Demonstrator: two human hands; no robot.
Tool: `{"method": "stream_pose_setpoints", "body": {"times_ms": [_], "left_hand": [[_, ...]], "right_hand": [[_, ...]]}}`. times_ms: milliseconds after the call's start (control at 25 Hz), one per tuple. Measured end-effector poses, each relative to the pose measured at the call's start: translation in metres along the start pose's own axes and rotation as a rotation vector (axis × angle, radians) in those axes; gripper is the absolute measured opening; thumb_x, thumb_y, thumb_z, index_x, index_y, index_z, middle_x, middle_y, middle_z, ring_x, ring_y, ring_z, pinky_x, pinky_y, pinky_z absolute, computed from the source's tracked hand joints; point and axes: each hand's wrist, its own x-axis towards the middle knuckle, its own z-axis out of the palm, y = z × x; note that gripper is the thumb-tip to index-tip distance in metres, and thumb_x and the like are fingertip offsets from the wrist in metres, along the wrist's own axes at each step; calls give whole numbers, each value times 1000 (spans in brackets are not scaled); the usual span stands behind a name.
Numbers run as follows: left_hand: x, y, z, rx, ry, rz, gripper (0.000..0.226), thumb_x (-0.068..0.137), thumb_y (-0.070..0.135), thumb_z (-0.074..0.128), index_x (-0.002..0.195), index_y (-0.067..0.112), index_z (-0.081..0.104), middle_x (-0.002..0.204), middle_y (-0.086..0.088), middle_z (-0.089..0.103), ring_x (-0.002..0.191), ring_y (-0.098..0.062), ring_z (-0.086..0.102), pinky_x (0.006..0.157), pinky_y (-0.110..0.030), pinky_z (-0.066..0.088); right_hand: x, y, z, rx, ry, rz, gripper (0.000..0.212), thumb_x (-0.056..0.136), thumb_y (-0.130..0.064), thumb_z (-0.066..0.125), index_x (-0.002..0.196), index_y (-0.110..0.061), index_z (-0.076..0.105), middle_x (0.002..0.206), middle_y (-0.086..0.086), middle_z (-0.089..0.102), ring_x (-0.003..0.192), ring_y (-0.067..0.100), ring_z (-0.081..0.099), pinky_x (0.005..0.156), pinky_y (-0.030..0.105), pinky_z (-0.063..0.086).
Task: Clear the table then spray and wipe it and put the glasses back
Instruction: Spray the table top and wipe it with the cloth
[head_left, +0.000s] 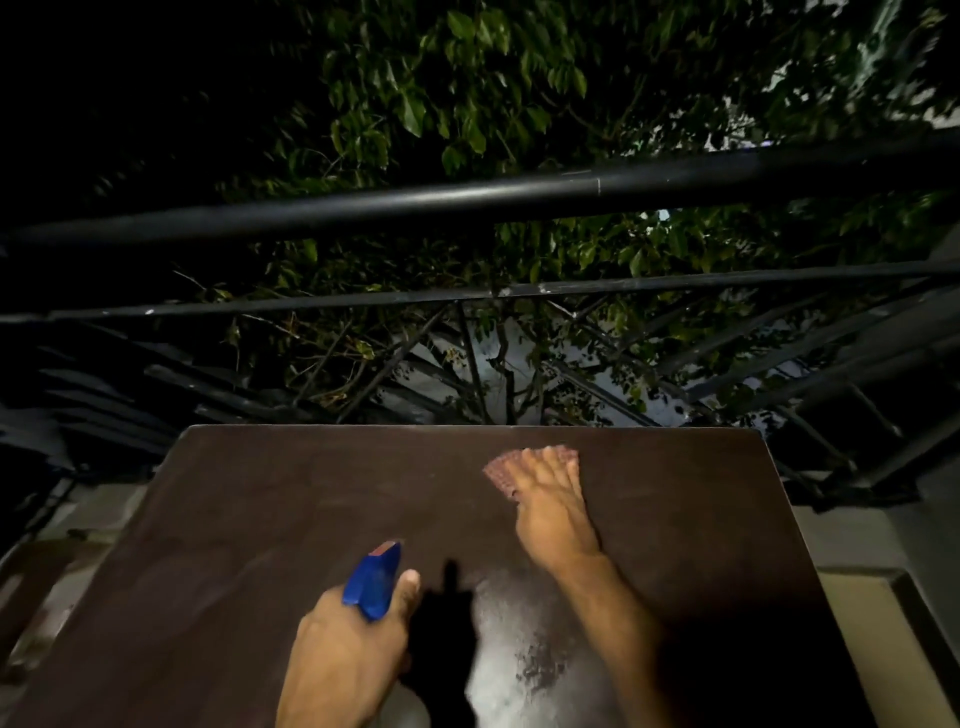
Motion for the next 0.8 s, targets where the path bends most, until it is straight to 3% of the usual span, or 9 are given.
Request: {"method": "stream_pose_setpoints", "body": {"times_ms": [80, 160, 240, 320, 400, 520, 680, 800], "left_hand": [[1, -9, -9, 3, 0, 35, 37, 88, 56, 63, 97, 20, 69, 80, -5, 66, 90, -32, 66, 77, -33, 49], [2, -17, -18, 7, 6, 74, 34, 89, 54, 63, 89, 20, 65, 70, -1, 66, 91, -33, 69, 76, -35, 50], [5, -23, -23, -3, 5, 104, 29, 91, 52, 62, 90, 24, 67, 70, -1, 67, 87, -33, 68, 73, -35, 48], [9, -32, -29, -32, 6, 108, 36, 91, 52, 63, 80, 18, 61, 70, -2, 65, 84, -34, 64, 72, -35, 48], [13, -43, -36, -46, -5, 115, 44, 91, 52, 63, 70, 14, 57, 68, -2, 63, 81, -35, 62, 69, -35, 45], [19, -60, -53, -86, -22, 123, 48, 92, 50, 64, 63, 14, 52, 64, -1, 61, 65, -26, 59, 60, -34, 40], [28, -79, -83, -126, -23, 145, 46, 93, 46, 64, 61, 15, 52, 58, 2, 60, 58, -13, 56, 56, -32, 38], [41, -97, -111, -143, -41, 156, 43, 93, 45, 64, 63, 14, 55, 56, 2, 62, 59, -14, 59, 55, -29, 41]], "right_hand": [[-41, -36, 13, 25, -65, -220, 61, 78, -14, 41, 136, -25, 54, 146, 4, 48, 141, 30, 35, 121, 44, 1], [-79, -67, 23, 24, -170, -379, 53, 70, -20, 47, 119, -19, 68, 129, 7, 63, 127, 32, 52, 118, 48, 15], [-106, -87, 26, -37, -296, -446, 55, 63, -29, 58, 113, -10, 71, 118, 10, 67, 123, 30, 56, 114, 43, 18], [-111, -87, 30, -77, -340, -491, 51, 70, -29, 52, 115, -12, 70, 118, 9, 66, 126, 30, 54, 117, 39, 13], [-97, -75, 23, -62, -263, -391, 49, 81, -20, 46, 127, -24, 63, 138, 4, 55, 138, 29, 40, 120, 39, 0], [-81, -48, 6, -36, -72, 51, 62, 89, -10, 52, 147, -31, 40, 158, 1, 27, 148, 25, 14, 120, 43, -6], [-114, -63, 14, -43, 84, 208, 60, 84, -10, 53, 143, -20, 47, 153, 9, 37, 144, 32, 25, 120, 37, -7], [-162, -115, 54, -17, -65, 76, 55, 81, -24, 49, 135, -26, 57, 145, 6, 48, 136, 38, 38, 120, 39, -5]]}}
